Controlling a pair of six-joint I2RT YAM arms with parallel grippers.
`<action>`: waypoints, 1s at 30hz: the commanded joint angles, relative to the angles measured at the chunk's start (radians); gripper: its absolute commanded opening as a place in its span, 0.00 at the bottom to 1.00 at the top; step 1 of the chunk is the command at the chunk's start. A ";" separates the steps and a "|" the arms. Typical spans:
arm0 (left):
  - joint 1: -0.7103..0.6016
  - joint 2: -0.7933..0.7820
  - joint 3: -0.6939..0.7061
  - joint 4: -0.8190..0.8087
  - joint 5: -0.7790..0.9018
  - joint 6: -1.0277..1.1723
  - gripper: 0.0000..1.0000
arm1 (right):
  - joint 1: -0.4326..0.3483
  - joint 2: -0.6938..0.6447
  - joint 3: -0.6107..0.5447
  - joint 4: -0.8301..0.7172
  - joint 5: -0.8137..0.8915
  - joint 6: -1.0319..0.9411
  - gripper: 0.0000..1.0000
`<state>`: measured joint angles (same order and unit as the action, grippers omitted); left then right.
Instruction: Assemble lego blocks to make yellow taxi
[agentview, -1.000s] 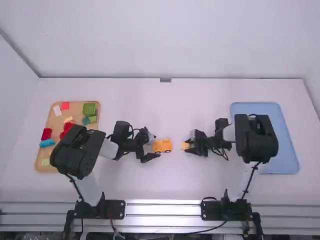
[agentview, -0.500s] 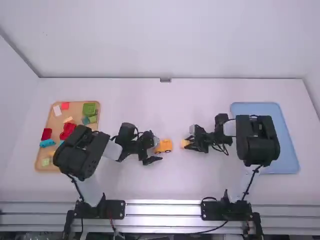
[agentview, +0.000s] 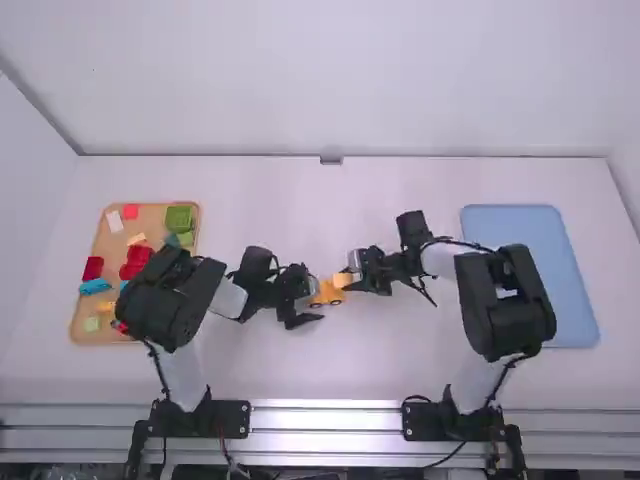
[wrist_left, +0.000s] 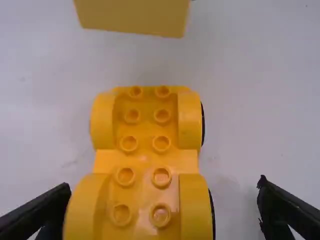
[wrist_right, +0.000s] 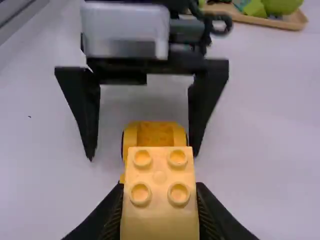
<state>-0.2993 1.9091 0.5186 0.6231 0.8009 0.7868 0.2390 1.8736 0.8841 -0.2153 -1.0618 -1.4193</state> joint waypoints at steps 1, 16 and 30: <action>-0.008 0.048 0.035 0.004 0.076 0.015 0.95 | 0.026 0.001 -0.029 0.031 0.004 0.063 0.28; -0.015 0.077 0.049 0.009 0.106 0.072 0.55 | 0.090 0.001 -0.107 0.228 0.152 0.327 0.29; -0.015 0.077 0.049 -0.034 0.108 0.087 0.48 | 0.122 0.001 -0.099 0.159 0.229 0.278 0.29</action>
<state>-0.3050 1.9755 0.5755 0.5938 0.9012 0.8589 0.3492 1.8736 0.7879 -0.0475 -0.8612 -1.1309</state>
